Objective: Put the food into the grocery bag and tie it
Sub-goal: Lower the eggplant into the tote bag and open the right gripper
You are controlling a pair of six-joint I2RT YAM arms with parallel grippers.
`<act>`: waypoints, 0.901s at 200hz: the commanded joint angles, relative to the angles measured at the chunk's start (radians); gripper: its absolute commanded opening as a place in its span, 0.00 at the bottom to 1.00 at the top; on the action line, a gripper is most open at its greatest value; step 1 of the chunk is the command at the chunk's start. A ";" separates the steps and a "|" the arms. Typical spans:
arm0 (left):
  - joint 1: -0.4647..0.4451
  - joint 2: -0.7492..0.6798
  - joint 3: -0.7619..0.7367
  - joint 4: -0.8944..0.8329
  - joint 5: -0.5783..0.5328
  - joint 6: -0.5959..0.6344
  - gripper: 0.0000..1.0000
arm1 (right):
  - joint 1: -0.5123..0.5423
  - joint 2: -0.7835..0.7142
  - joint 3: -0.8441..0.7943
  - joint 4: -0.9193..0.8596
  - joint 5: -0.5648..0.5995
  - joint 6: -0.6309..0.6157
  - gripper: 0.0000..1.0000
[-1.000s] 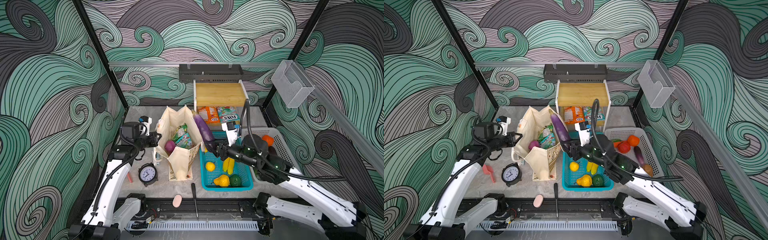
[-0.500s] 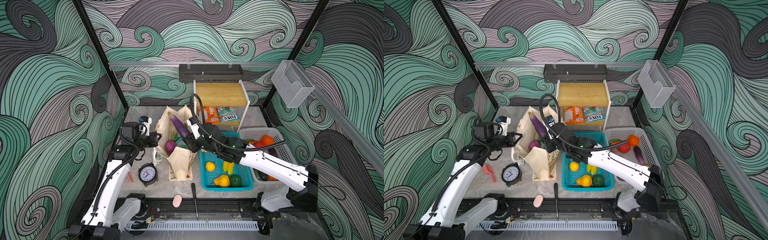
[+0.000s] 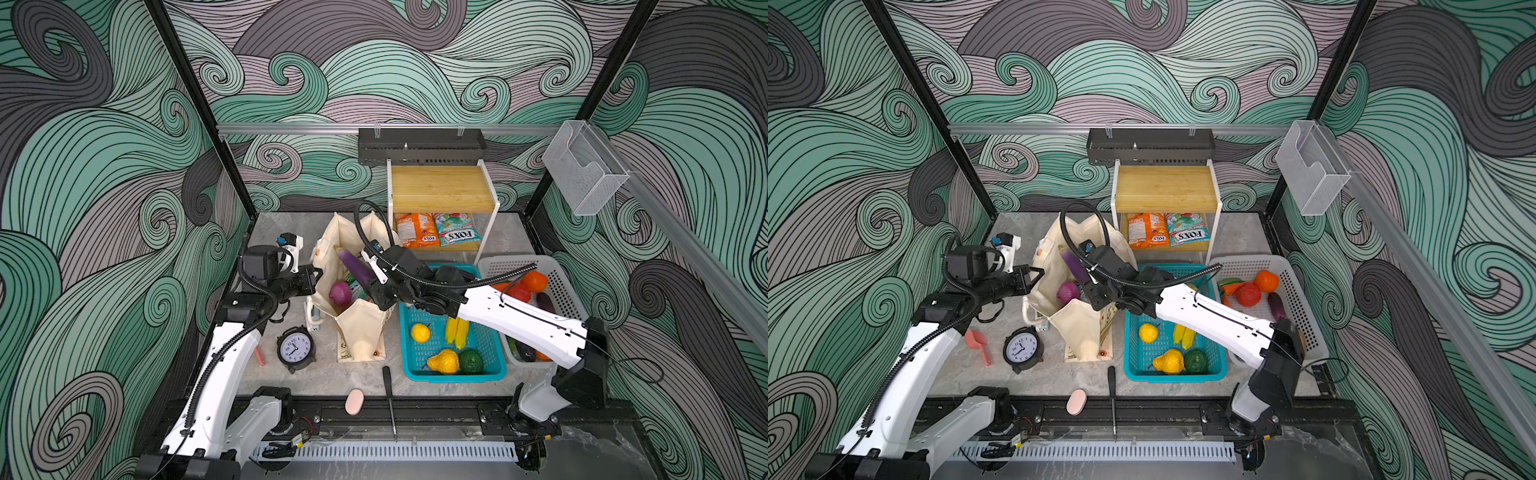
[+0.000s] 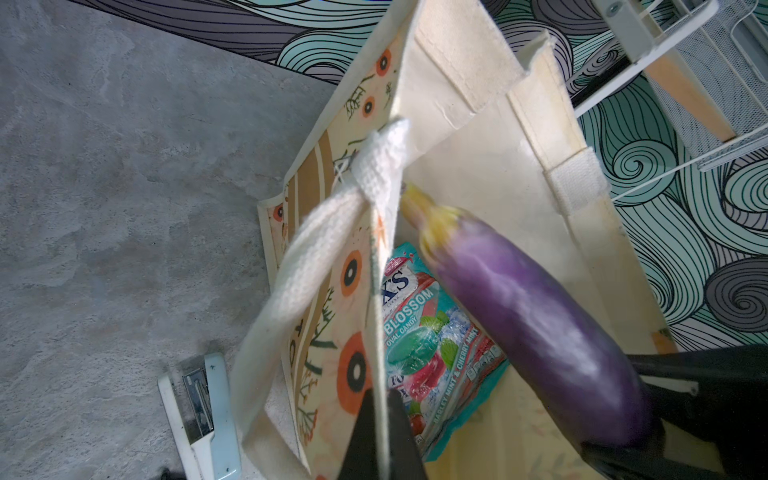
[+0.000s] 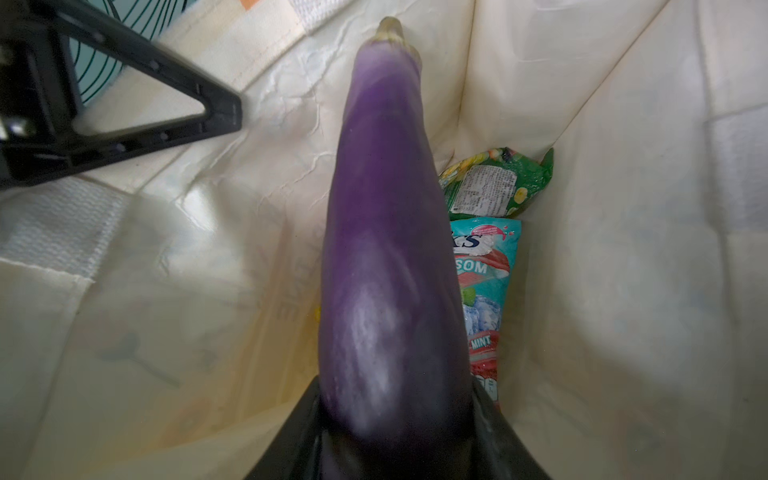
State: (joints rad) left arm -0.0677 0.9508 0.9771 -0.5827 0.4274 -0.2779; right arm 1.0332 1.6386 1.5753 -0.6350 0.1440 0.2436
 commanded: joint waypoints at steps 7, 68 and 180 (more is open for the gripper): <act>0.000 -0.020 0.005 0.022 0.019 0.005 0.00 | -0.007 0.067 0.070 -0.067 -0.031 -0.016 0.28; 0.000 -0.025 0.005 0.024 0.018 0.006 0.00 | -0.009 0.195 0.131 -0.162 0.052 0.003 0.29; 0.000 -0.042 0.006 0.024 0.028 0.004 0.00 | -0.001 0.308 0.201 -0.280 0.181 0.075 0.33</act>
State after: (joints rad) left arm -0.0677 0.9421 0.9642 -0.5953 0.4305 -0.2779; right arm 1.0294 1.8328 1.7786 -0.8211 0.2905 0.3065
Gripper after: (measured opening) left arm 0.048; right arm 0.468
